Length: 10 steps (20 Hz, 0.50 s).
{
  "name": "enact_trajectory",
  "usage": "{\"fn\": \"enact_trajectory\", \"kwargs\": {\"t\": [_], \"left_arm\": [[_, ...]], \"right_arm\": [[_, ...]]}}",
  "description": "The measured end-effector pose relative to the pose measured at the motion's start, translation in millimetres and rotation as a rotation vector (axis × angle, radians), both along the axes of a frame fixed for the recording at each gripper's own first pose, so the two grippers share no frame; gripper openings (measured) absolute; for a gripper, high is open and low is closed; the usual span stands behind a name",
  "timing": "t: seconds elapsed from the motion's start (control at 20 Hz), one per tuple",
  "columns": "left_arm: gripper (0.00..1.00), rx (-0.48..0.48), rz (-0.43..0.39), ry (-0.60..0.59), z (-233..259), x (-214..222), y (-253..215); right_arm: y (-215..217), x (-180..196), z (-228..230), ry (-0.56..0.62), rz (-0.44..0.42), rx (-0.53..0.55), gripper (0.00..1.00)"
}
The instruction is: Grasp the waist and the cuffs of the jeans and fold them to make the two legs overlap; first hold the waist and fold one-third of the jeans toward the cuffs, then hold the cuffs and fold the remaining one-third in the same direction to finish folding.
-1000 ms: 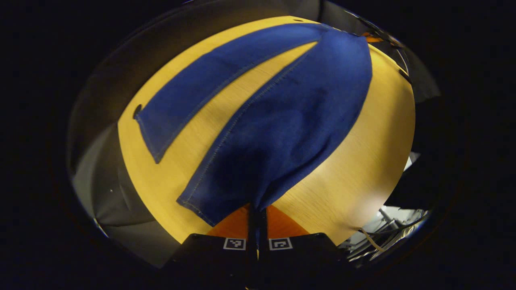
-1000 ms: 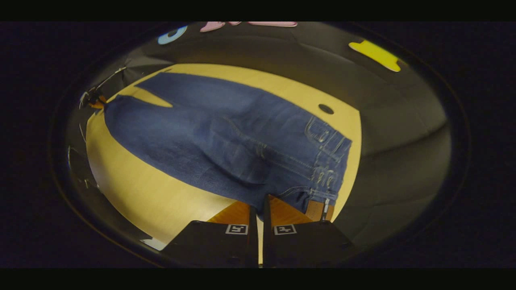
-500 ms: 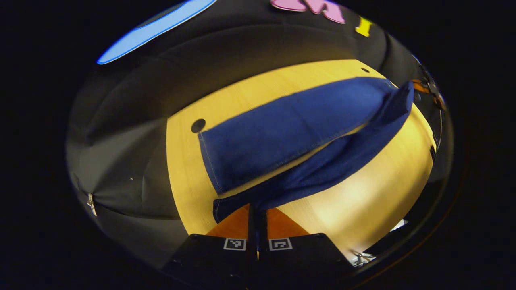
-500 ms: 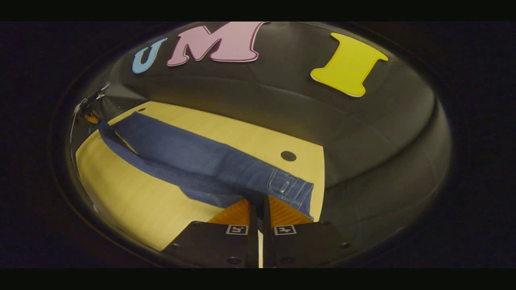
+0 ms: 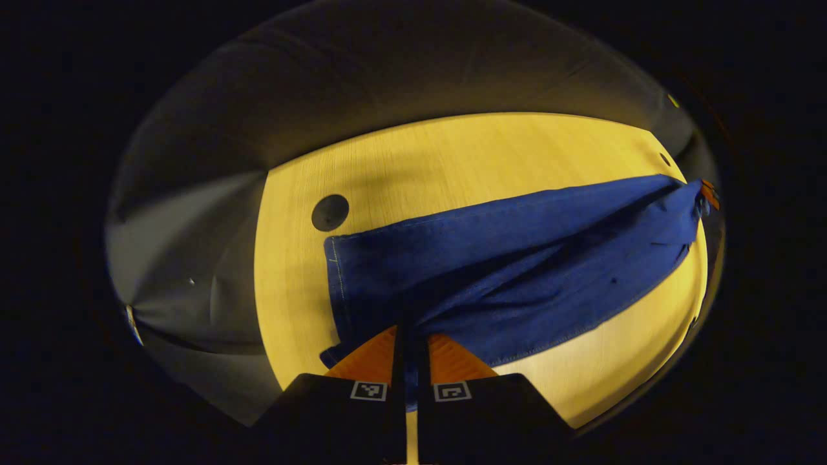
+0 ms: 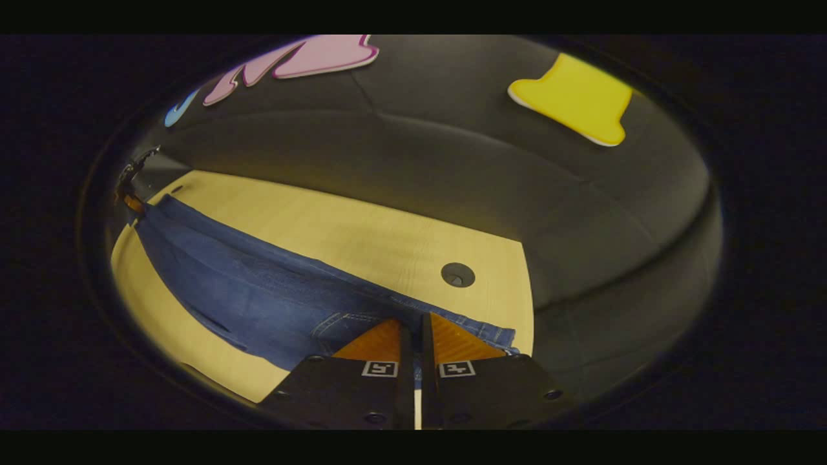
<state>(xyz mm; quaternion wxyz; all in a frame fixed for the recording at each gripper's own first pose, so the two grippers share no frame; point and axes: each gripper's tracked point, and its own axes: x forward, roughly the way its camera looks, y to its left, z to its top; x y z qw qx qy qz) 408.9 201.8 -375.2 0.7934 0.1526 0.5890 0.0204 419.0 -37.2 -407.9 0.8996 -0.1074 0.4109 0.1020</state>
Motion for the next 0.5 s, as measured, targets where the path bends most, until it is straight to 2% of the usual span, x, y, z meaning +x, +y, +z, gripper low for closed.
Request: {"fn": "enact_trajectory", "kwargs": {"t": [0.05,0.1,0.2,0.25,0.3,0.35,0.5], "left_arm": [[0.27,0.034,0.012,-0.015,-4,7,10],[0.36,0.061,0.025,-0.044,-4,15,18],[0.7,0.074,0.075,-0.128,6,23,23],[0.82,0.062,0.105,-0.179,15,26,21],[0.84,0.051,0.131,-0.226,25,32,20],[0.92,0.041,0.147,-0.268,35,37,16],[0.98,0.012,0.138,-0.399,69,42,4]], "right_arm": [[0,6,-12,0.005,0.001,-0.017,0.08],[2,9,-21,0.012,-0.008,-0.019,0.08],[4,13,-34,0.032,-0.048,-0.005,0.08],[4,15,-38,0.038,-0.072,0.019,0.1],[7,17,-42,0.041,-0.094,0.062,0.12],[9,20,-39,0.046,-0.12,0.104,0.33],[9,26,-14,0.013,-0.174,0.209,0.96]]}}
